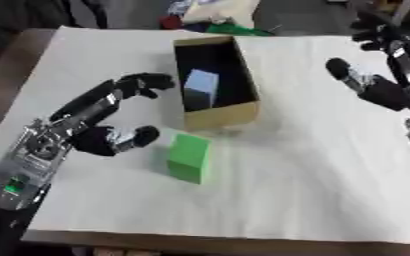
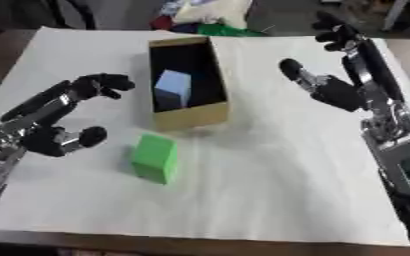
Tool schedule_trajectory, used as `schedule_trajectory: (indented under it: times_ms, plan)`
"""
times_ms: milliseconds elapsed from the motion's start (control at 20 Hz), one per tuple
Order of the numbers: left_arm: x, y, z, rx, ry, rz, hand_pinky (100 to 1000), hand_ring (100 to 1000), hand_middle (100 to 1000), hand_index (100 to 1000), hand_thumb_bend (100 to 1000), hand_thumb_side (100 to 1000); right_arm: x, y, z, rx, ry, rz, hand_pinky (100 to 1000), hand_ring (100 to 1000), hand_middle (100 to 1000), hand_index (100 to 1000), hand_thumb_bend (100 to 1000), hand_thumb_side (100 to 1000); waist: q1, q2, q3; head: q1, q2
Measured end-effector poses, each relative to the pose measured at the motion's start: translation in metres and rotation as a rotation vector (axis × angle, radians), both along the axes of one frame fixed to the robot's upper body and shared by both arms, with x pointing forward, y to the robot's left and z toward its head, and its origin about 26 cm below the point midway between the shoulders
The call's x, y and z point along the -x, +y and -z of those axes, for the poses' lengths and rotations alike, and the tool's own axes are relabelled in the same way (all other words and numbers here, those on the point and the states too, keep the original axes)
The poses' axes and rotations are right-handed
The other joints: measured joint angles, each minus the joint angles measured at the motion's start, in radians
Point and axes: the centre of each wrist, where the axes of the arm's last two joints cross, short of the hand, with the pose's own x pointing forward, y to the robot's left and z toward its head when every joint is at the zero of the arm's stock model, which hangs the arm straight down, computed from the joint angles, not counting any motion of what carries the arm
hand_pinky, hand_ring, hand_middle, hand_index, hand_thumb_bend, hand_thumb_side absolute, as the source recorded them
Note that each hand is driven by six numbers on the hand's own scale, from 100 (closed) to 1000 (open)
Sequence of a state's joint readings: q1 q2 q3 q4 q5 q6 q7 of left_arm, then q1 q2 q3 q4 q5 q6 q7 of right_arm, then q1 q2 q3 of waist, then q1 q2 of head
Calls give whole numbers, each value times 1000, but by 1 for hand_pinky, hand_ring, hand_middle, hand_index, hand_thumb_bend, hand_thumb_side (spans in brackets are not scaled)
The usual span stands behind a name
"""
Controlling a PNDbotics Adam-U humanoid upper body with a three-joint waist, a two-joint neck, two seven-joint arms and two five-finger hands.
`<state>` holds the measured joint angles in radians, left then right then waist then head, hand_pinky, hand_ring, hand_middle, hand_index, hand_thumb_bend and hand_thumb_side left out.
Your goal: Pick up objects on the table and place them in the box.
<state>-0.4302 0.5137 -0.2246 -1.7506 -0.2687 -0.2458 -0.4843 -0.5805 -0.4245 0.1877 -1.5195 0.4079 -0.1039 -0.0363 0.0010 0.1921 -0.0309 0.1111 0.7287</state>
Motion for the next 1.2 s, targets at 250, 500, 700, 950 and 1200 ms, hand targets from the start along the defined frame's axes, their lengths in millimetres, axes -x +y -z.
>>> schedule_trajectory:
  times_ms: [250,500,700,950,1200]
  plan:
    - [-8,-13,4,-163,38,40,850,908,863,991,456,761,2,-3,2,-8,9,5,792,827,842,990,613,830,4,0,-6,2,1]
    - [-19,-24,19,-278,125,100,852,908,866,996,334,719,3,-3,4,-10,19,3,792,827,841,990,602,832,11,-1,-12,5,3]
    - [-26,-28,30,-353,192,141,858,911,871,999,323,716,4,-4,7,-7,28,2,792,827,841,989,596,831,12,-1,-15,8,9]
    - [-31,-29,36,-421,240,177,864,914,878,1000,379,734,4,-4,7,-4,32,-1,792,827,841,989,589,830,16,-2,-17,9,9]
    - [-33,-29,37,-461,245,188,866,916,883,1000,494,761,5,-5,10,-3,40,0,792,827,841,989,581,829,16,-2,-17,9,10]
